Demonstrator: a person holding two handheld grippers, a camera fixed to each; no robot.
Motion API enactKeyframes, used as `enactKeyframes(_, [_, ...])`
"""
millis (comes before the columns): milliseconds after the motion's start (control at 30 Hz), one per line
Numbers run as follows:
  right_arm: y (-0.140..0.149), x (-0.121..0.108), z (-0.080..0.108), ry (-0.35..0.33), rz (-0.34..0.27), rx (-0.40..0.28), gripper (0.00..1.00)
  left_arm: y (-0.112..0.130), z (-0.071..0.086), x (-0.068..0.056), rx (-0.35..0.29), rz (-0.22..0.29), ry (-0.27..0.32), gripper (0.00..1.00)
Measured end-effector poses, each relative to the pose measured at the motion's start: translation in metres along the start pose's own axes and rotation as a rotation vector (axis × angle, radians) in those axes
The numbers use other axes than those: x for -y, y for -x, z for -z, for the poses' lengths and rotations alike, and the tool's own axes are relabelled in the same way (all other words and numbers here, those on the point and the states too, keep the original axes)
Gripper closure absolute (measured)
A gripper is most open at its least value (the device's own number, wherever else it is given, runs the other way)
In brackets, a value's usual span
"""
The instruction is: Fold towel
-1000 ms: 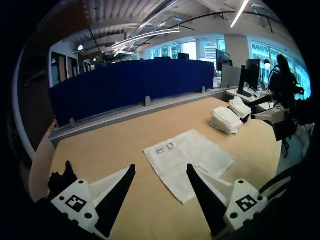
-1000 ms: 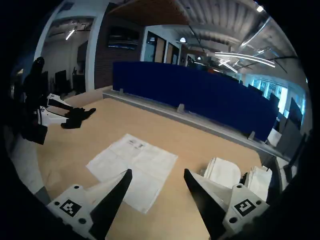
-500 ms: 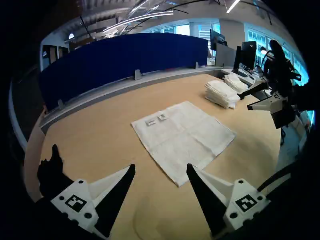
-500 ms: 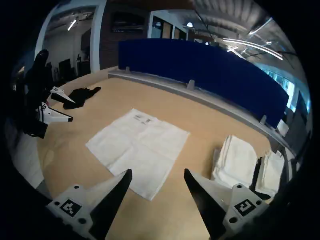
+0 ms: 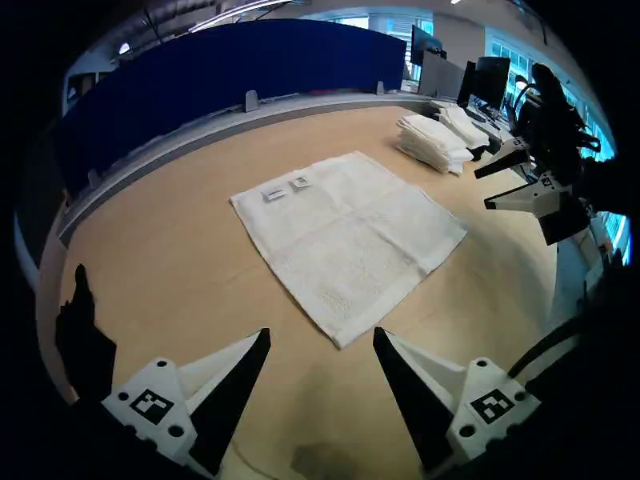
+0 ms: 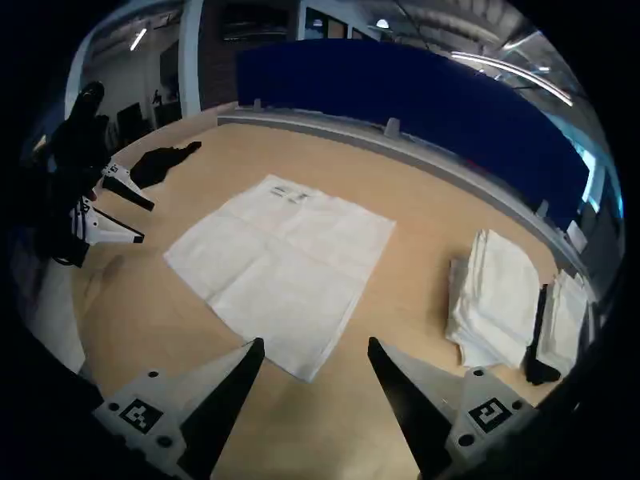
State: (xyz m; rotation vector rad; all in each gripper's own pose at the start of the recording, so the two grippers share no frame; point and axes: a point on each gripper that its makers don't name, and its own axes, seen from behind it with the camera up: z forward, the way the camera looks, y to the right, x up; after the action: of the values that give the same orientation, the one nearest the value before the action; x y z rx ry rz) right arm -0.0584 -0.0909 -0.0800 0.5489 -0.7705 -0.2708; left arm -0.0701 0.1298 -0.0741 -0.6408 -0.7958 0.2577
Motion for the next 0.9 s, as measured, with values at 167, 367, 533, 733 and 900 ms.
enactKeyframes(167, [0.012, 0.001, -0.008, -0.011, -0.004, 0.026, 0.00, 0.008, -0.012, 0.000, 0.026, -0.007, 0.005, 0.05])
enactKeyframes(367, [0.028, 0.002, -0.018, -0.022, -0.005, 0.051, 0.00, 0.017, -0.025, -0.004, 0.055, -0.018, 0.008, 0.05])
enactKeyframes(533, [0.039, 0.003, -0.027, -0.030, -0.013, 0.068, 0.00, 0.022, -0.038, -0.007, 0.062, -0.009, 0.004, 0.05])
enactKeyframes(733, [0.048, 0.004, -0.034, -0.038, -0.024, 0.079, 0.00, 0.023, -0.050, -0.014, 0.066, 0.001, 0.006, 0.05])
enactKeyframes(900, [0.052, 0.006, -0.038, -0.038, -0.016, 0.085, 0.04, 0.025, -0.054, -0.016, 0.066, -0.003, -0.009, 0.08])
